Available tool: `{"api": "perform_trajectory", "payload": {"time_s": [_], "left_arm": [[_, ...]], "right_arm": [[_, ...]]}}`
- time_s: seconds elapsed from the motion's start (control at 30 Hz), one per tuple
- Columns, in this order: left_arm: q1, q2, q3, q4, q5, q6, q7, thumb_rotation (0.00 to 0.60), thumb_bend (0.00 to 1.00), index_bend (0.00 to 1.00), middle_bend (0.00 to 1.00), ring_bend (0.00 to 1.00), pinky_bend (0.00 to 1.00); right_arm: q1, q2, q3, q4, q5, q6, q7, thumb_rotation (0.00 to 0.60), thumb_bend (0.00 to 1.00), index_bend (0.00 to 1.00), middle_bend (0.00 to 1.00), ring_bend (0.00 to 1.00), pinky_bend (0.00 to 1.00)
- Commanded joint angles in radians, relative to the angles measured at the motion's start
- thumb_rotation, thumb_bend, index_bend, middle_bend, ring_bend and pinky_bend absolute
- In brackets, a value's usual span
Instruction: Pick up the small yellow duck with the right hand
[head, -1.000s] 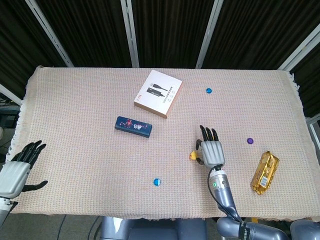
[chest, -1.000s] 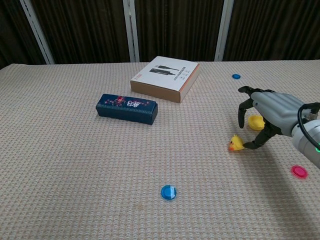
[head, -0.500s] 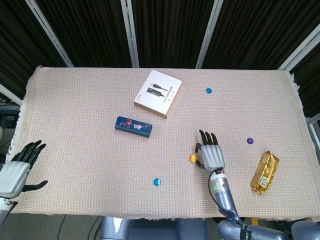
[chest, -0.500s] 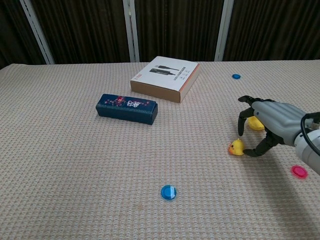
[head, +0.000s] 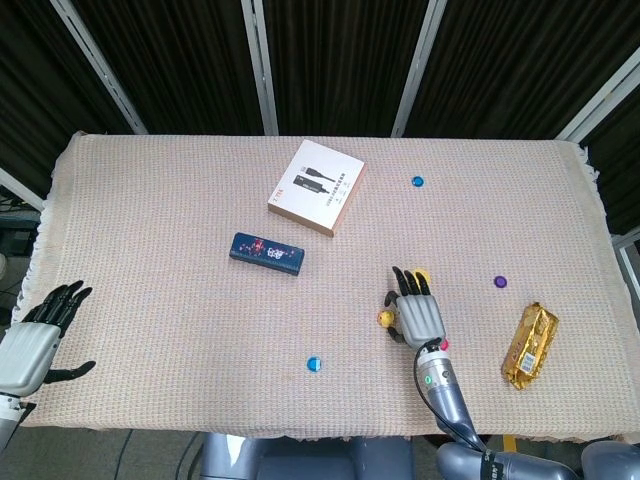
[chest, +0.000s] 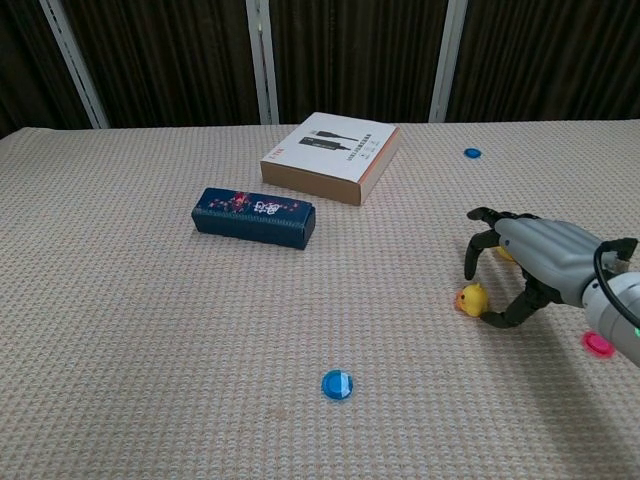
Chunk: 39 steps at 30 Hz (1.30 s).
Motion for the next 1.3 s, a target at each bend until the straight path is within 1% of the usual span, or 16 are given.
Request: {"api": "perform_trajectory", "payload": {"time_s": [0.03, 0.47, 0.77, 1.1, 1.13, 1.3], "left_arm": [[0.000, 0.000, 0.000, 0.000, 0.000, 0.001, -0.001, 0.600, 0.00, 0.00, 0.00, 0.00, 0.22], [0.000, 0.001, -0.001, 0.000, -0.001, 0.001, 0.000, 0.600, 0.00, 0.00, 0.00, 0.00, 0.22], [0.000, 0.001, -0.001, 0.000, -0.001, 0.000, 0.000, 0.600, 0.00, 0.00, 0.00, 0.00, 0.22], [0.001, 0.000, -0.001, 0.000, 0.000, 0.002, 0.002, 0.600, 0.00, 0.00, 0.00, 0.00, 0.22], [0.001, 0.000, 0.000, 0.000, 0.001, 0.002, 0.002, 0.600, 0.00, 0.00, 0.00, 0.00, 0.22], [0.001, -0.001, 0.001, 0.002, 0.006, 0.004, 0.002, 0.600, 0.00, 0.00, 0.00, 0.00, 0.22]], "right_arm": [[0.001, -0.002, -0.002, 0.001, -0.001, 0.001, -0.001, 0.600, 0.21, 0.44, 0.00, 0.00, 0.00], [0.002, -0.018, -0.006, 0.011, 0.000, 0.009, -0.008, 0.600, 0.21, 0.51, 0.00, 0.00, 0.00], [0.003, -0.010, 0.001, 0.012, -0.004, 0.017, -0.007, 0.600, 0.21, 0.51, 0.00, 0.00, 0.00], [0.025, 0.055, 0.054, -0.041, 0.001, 0.030, -0.029, 0.600, 0.21, 0.51, 0.00, 0.00, 0.00], [0.033, 0.061, 0.068, -0.043, 0.006, 0.027, -0.031, 0.600, 0.21, 0.51, 0.00, 0.00, 0.00], [0.055, 0.073, 0.087, -0.043, 0.019, 0.014, -0.043, 0.600, 0.21, 0.51, 0.00, 0.00, 0.00]]}}
